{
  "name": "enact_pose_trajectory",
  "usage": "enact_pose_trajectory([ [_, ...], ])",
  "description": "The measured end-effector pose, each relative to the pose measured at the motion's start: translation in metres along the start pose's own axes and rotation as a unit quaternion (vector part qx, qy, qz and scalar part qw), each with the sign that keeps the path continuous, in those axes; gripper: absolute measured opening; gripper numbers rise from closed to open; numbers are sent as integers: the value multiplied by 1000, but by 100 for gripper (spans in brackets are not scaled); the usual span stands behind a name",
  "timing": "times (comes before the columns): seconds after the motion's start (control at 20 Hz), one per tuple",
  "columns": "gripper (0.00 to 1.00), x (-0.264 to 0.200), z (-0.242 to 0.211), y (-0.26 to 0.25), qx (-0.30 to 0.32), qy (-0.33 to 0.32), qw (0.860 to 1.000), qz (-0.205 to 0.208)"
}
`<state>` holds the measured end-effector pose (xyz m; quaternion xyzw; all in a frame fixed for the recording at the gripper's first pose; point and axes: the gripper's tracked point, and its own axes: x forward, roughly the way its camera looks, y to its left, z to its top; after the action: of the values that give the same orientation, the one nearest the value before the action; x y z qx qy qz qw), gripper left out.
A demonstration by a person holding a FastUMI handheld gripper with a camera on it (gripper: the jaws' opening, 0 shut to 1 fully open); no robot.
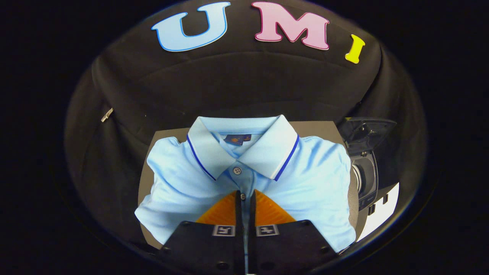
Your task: Put the clothes into the washing machine and then close the washing machine lid.
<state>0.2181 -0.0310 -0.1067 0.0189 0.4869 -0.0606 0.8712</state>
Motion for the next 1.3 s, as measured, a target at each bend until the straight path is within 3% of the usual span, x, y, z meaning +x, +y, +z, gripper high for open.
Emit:
enact_pose_trajectory([
  [0.2,5,-6,1,2,-18,-24,999,-10],
  [0.5,5,-27,6,3,-36,-110,993,-14],
  [0.75,5,-58,21,-2,-17,-179,984,-6],
  [1.3,5,-139,55,-46,-78,-266,960,-28],
])
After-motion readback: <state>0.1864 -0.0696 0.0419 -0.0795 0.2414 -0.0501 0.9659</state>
